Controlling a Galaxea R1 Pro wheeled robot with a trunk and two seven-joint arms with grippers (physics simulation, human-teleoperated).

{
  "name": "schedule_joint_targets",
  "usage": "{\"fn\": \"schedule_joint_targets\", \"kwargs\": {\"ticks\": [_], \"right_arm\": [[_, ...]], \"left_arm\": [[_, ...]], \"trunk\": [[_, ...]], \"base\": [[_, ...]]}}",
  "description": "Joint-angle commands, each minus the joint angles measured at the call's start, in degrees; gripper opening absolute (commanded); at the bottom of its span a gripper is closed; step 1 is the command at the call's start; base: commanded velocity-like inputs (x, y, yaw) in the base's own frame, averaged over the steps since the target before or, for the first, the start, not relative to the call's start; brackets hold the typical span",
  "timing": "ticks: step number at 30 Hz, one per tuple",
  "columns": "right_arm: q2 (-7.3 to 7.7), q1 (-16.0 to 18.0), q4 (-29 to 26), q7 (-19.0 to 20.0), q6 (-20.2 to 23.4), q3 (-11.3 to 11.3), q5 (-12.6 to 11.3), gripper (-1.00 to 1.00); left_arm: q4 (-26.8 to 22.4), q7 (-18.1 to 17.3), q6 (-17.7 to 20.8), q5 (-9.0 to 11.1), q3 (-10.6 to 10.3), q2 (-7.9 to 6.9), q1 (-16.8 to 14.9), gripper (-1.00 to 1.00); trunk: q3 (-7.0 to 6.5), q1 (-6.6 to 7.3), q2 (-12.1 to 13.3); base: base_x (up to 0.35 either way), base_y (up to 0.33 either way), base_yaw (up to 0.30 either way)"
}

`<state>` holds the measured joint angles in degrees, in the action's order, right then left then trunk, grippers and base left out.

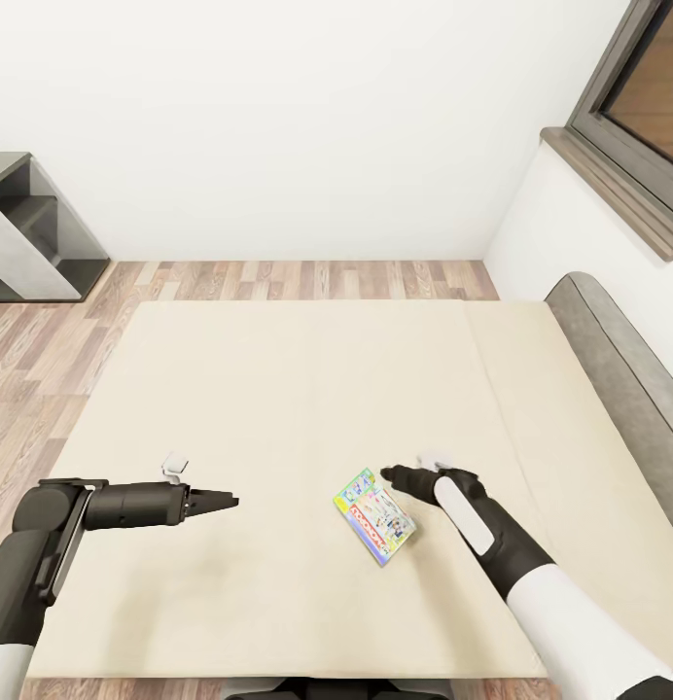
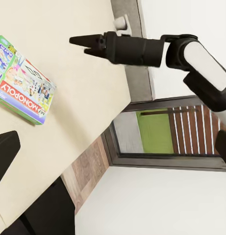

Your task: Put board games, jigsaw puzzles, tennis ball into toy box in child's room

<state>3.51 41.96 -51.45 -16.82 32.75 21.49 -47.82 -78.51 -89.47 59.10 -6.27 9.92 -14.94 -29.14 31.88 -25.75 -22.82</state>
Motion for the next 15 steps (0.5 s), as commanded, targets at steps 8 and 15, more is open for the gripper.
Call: {"fn": "schedule_joint_targets", "kwargs": {"ticks": [8,15], "right_arm": [[-1.21,8.1,0.1,-4.3,4.7,-1.0,-1.0,1.00],[-4.12,15.0,7.5,-6.0,7.2,-1.1,-0.9,1.00]], "left_arm": [[-0.1,-0.5,0.6,-0.6,0.1,0.00,0.0,1.00],[-0.1,-0.5,0.6,-0.6,0.2,-0.13,0.0,1.00]], "trunk": [[0.08,-0.03,-0.1],[0.08,-0.03,-0.1]], "base": [[0.000,0.000,0.000],[0.000,0.000,0.000]]}}
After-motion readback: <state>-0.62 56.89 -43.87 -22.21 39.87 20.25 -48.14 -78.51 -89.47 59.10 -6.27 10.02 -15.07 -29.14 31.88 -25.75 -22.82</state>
